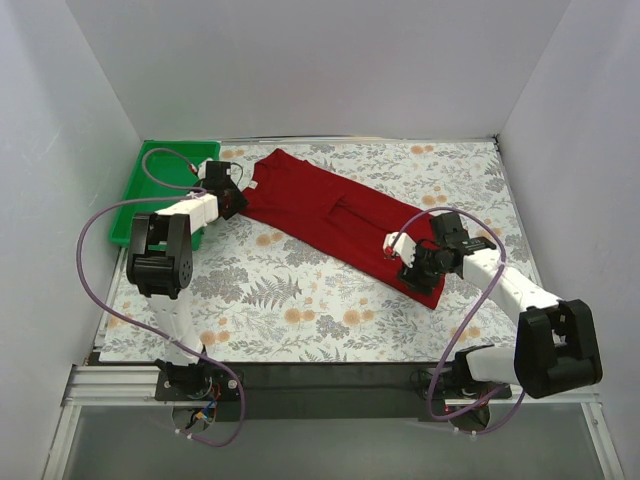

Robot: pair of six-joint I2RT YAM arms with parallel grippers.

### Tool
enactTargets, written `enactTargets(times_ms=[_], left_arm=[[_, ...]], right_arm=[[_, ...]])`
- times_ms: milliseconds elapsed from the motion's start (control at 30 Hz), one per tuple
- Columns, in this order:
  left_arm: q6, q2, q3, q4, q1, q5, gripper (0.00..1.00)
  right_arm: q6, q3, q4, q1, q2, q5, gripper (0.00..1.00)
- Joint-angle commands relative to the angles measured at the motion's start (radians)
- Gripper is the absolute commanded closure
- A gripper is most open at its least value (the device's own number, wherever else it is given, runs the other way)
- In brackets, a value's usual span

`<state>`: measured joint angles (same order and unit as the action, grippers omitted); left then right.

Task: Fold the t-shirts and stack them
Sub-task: Fold the tshirt

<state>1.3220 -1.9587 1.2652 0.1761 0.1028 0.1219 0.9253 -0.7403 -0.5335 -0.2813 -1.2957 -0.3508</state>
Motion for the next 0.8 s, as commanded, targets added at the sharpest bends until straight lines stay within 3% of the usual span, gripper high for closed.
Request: enactTargets(times_ms=[0, 267, 633, 767], left_arm=[[-0.024, -0.006, 0.043, 0.013, -0.003, 0.051, 0.68], [-0.030, -0.011, 0.057, 0.013, -0.002, 0.041, 0.89], [-0.055, -0.016, 0.059, 0.007, -0.006, 0.028, 0.97], [-0.056, -0.022, 0.063, 0.006, -0.011, 0.019, 1.00]], right_arm=[[0.119, 0.022, -0.095, 0.039, 0.059, -0.016, 0.46], [0.115, 0.059, -0.103, 0.082, 0.046, 0.030, 0.48], [0.069, 0.073, -0.065, 0.091, -0.010, 0.056, 0.55], [0.060, 0.082, -0.065, 0.093, -0.014, 0.064, 0.67]])
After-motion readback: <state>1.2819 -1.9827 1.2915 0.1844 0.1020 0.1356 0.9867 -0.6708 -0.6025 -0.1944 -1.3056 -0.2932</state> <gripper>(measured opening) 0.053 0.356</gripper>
